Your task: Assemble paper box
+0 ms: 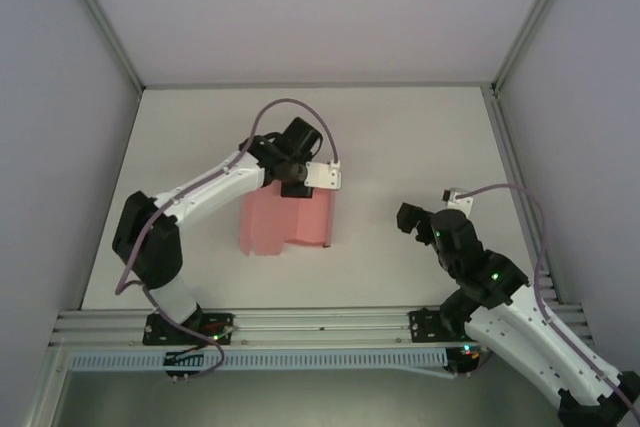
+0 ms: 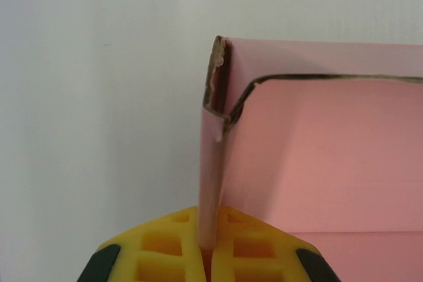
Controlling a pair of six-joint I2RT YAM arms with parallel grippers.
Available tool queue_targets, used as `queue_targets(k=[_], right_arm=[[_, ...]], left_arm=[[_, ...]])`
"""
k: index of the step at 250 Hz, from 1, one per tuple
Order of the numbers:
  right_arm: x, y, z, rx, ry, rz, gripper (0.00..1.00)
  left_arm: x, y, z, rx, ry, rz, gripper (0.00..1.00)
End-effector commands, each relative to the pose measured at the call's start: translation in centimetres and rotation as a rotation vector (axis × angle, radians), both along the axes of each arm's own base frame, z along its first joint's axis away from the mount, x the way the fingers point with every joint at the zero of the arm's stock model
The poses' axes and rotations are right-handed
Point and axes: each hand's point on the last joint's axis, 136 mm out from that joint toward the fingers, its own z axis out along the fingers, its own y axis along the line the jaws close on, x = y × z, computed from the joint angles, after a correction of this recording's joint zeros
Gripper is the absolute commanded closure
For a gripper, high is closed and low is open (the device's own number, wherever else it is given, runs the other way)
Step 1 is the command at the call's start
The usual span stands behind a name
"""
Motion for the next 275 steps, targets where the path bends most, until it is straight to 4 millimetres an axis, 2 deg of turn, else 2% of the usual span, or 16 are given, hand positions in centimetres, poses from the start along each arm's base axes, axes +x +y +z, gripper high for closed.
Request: queue_targets(k=[1,40,74,83,94,103,111,128,150,175,182,200,223,248,265,275], right_arm=[[-0.2,-0.7,-0.3,0.002,0.019,-0.044,0.00],[-0.3,-0.7,-1.0,-0.009,0.041,-0.040,0.00],[-0.4,-0.8,-1.4,-0.017,0.049,-0.038,0.00],[-0.5,-0.8,-1.5,-0.020,0.050,-0.035,0.00],[-0.5,-0.8,-1.7,-0.027,0.052,-0.033,0.00],[-0.5,-0.8,-1.8,-0.029,0.053,-0.030,0.00],[-0.5,-0.8,-1.8,-0.031,0.056,-0.027,0.00],[-0.5,-0.7,-2.0,-0.034,0.056,-0.023,0.00],[-0.4,-0.5,-1.7,-0.040,0.049,-0.005,0.00],[-0.2,0.5,-1.1,-0.038,0.022,0.054,0.00],[-0.1,0.9,-1.0,-0.040,0.015,0.081,0.00],[0.3,2.1,-0.1,-0.040,-0.020,0.147,0.00],[0.5,5.2,-0.1,-0.045,-0.017,0.314,0.00],[1.1,8.5,0.0,-0.063,-0.013,0.478,0.00],[1.8,10.6,-0.4,-0.087,0.015,0.573,0.00],[2.3,11.7,-0.7,-0.105,0.031,0.619,0.00]], left_arm=[[-0.2,-0.7,-1.8,0.107,-0.008,-0.050,1.00],[1.4,-2.0,-6.3,0.205,-0.010,0.017,1.00],[2.0,-3.3,-7.0,0.204,-0.008,0.033,1.00],[1.9,-3.6,-6.8,0.198,-0.009,0.024,0.86],[1.7,-3.9,-6.7,0.195,-0.012,0.015,0.74],[1.6,-4.0,-6.4,0.187,-0.015,0.011,0.57],[1.4,-4.2,-6.1,0.179,-0.016,0.004,0.51],[1.1,-4.5,-5.3,0.152,-0.016,-0.007,0.32],[0.8,-5.1,-3.8,0.098,-0.014,-0.014,0.19],[0.0,-5.9,-1.3,-0.002,-0.012,-0.027,0.09],[-0.2,-6.2,-0.4,-0.040,-0.017,-0.026,0.01],[-0.4,-6.7,2.5,-0.158,-0.052,-0.002,0.00],[0.8,-7.1,7.8,-0.391,-0.145,0.120,0.00],[2.0,-5.1,13.0,-0.658,-0.183,0.341,0.00],[3.2,-2.2,15.0,-0.828,-0.181,0.557,0.00],[3.9,0.2,15.2,-0.902,-0.166,0.709,0.00]])
